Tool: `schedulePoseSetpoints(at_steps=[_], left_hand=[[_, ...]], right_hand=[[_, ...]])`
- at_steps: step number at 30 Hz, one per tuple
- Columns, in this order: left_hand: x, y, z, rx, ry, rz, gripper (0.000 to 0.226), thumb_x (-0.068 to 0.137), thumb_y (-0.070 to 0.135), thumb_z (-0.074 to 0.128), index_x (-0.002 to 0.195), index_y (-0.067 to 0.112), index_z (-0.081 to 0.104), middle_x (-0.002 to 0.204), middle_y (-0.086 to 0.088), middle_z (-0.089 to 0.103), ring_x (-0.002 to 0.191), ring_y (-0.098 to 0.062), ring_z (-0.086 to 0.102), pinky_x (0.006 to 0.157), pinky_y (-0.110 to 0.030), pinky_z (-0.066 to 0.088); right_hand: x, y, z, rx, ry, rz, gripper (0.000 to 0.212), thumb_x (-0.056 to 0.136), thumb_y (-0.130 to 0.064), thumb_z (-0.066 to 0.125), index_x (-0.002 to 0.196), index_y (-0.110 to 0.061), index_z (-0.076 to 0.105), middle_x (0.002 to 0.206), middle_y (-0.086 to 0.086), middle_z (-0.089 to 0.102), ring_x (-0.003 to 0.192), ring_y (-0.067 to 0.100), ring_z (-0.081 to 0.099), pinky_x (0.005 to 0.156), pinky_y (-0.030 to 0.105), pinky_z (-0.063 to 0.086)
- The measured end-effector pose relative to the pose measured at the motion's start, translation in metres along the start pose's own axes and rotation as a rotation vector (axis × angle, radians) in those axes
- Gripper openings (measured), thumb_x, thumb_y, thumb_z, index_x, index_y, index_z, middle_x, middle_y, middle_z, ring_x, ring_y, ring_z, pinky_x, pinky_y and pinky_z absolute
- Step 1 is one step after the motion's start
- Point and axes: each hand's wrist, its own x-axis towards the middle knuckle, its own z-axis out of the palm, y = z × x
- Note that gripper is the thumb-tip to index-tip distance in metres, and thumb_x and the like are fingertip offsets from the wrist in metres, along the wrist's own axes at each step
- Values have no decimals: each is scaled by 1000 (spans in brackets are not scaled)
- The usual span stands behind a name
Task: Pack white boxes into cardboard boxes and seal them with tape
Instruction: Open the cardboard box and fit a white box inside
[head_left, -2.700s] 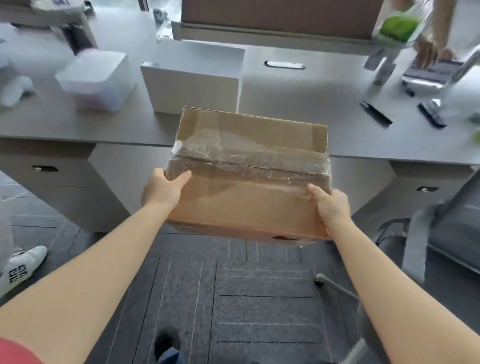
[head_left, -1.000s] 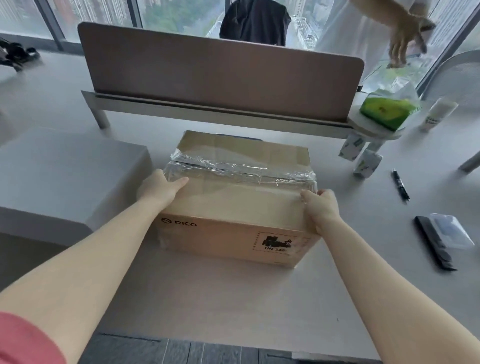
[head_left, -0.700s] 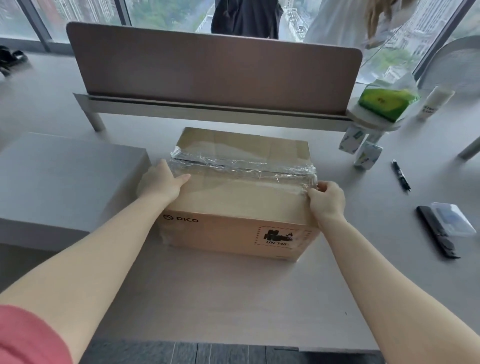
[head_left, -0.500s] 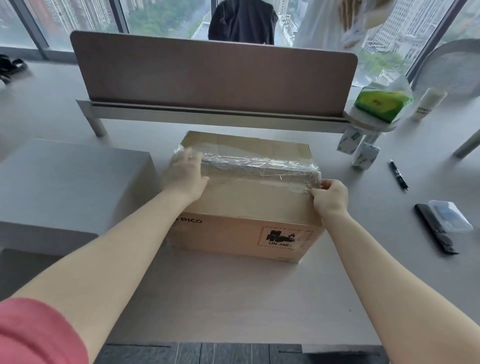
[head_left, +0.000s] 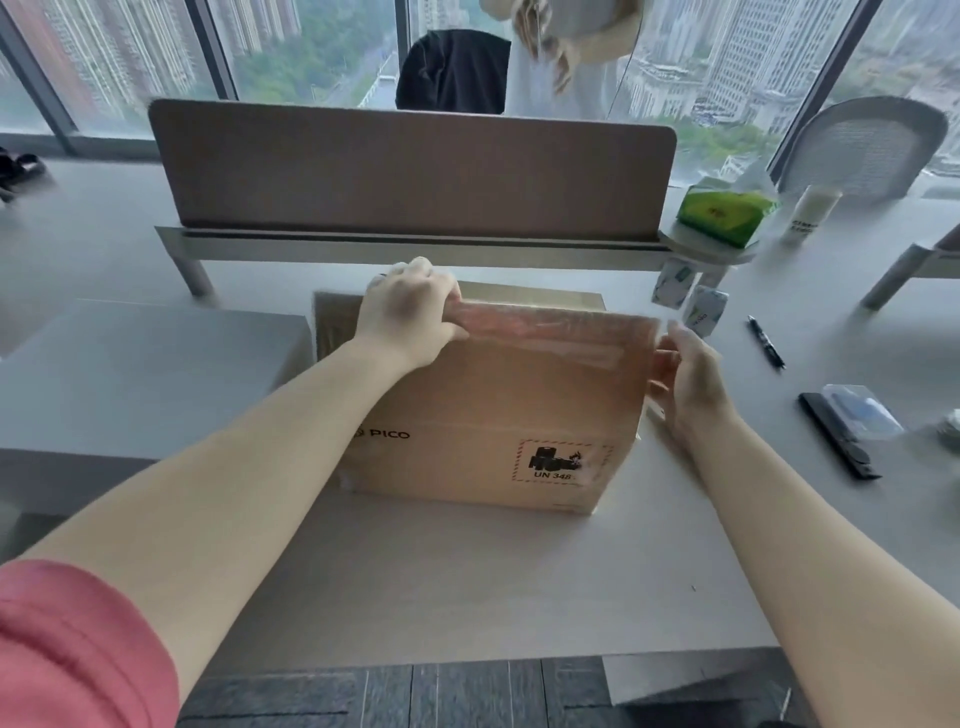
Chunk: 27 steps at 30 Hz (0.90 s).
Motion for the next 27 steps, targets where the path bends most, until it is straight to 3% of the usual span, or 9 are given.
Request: schedulePoseSetpoints(at_steps=[4,8,12,14,16,18,20,25,27], left_hand=[[-26,11,-23,19,-24,-60,39,81,38,67,106,9,58,115,-11,59,110,-29,52,92,-35,36],[-55,30,-43,88,-328,-159,62,85,62,43,124,16,52,130,-5,55,123,-25,47,102,-39,33],[-82,40,-44,-57,-496,-236,55,99,46,19,115,10,58,125,-12,56,121,-24,47,99,-33,33],[-94,38,-36,10,-545,-240,42,100,34,33,120,6,57,128,-11,57,119,-25,51,96,-29,37],[-102,32,-23,49,-571,-249,35,95,27,47,125,9,55,133,-7,55,122,-24,50,97,-28,38],[-107,28,-9,78,-558,-251,40,91,29,54,129,14,50,137,-6,49,126,-24,44,96,-29,37],[-106,23,6,188,-523,-210,52,86,38,60,132,20,44,139,-5,43,130,-25,37,99,-35,36],[-87,14,41,258,-537,-100,87,71,37,76,142,19,28,144,-4,36,135,-24,31,109,-39,30],[-80,11,50,192,-517,-71,78,70,34,77,135,17,37,138,-3,43,130,-23,36,103,-37,35]], right_hand=[[-16,-10,-14,12,-120,106,45,97,-45,29,64,-17,41,65,1,50,58,14,47,59,26,39],[-36,-3,-32,-132,-192,167,37,96,-35,38,66,-16,47,69,1,53,64,14,50,59,24,37],[-52,8,-44,-289,-269,138,20,91,-22,53,74,-15,59,78,2,59,71,16,53,63,22,39],[-56,11,-43,-410,-291,66,9,87,-13,59,85,-6,65,83,6,61,73,16,52,63,21,39],[-57,16,-40,-569,-276,-47,20,85,-7,62,103,0,66,95,9,63,83,16,53,72,21,42],[-55,20,-35,-731,-274,-148,29,85,-8,62,113,-2,63,113,10,63,98,17,52,90,28,42],[-51,25,-30,-872,-291,-206,33,85,-11,62,118,-5,61,123,9,60,111,23,52,97,31,37],[-42,32,-18,-1139,-313,-266,35,84,-22,63,118,-14,62,101,7,47,118,29,39,92,30,34],[-37,32,-16,-1167,-314,-272,29,82,-22,66,111,-15,65,94,1,43,115,28,41,92,30,35]])
